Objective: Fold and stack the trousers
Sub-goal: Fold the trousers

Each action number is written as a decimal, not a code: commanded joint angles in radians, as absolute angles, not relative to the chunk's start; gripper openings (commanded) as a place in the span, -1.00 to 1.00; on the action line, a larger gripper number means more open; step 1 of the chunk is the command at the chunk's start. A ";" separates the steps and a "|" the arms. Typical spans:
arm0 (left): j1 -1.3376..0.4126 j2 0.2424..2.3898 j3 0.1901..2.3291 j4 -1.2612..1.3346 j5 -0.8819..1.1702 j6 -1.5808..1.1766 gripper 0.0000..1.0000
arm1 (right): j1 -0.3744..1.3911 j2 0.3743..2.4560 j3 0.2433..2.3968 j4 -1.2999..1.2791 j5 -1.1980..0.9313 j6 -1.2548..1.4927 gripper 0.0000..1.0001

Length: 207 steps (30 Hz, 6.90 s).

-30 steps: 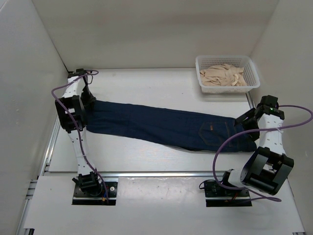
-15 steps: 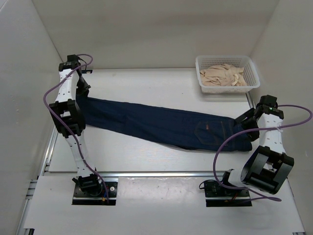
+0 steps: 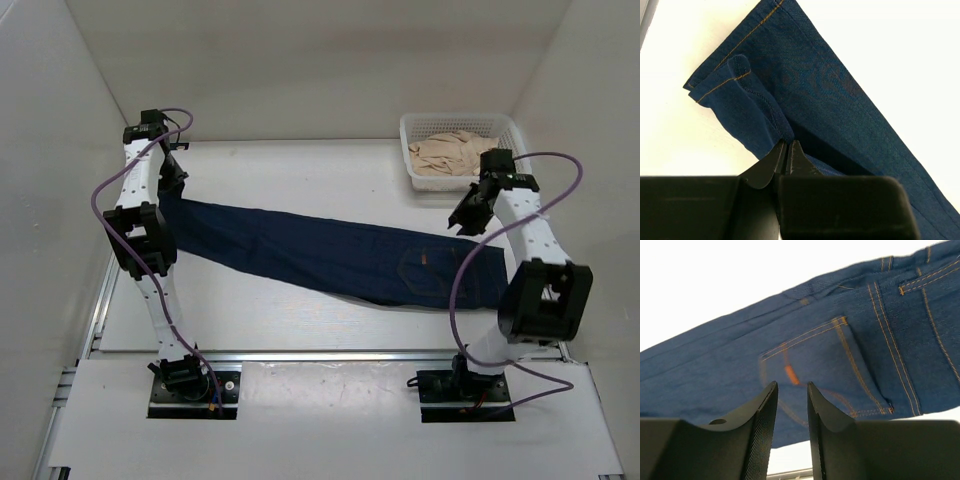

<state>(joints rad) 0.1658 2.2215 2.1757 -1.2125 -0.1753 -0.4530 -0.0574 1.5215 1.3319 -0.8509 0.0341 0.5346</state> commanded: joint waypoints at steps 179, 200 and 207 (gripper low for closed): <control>0.160 1.961 2.117 -1.106 -0.164 -0.351 -0.80 | -0.146 1.479 1.390 -0.884 0.138 0.509 0.73; -0.723 1.786 1.816 -0.940 -0.193 -0.640 0.05 | -0.146 1.233 1.278 -0.931 0.106 0.500 0.73; -0.770 1.852 1.827 -0.976 -0.098 -0.580 0.60 | -0.146 1.233 1.235 -0.910 0.058 0.482 0.73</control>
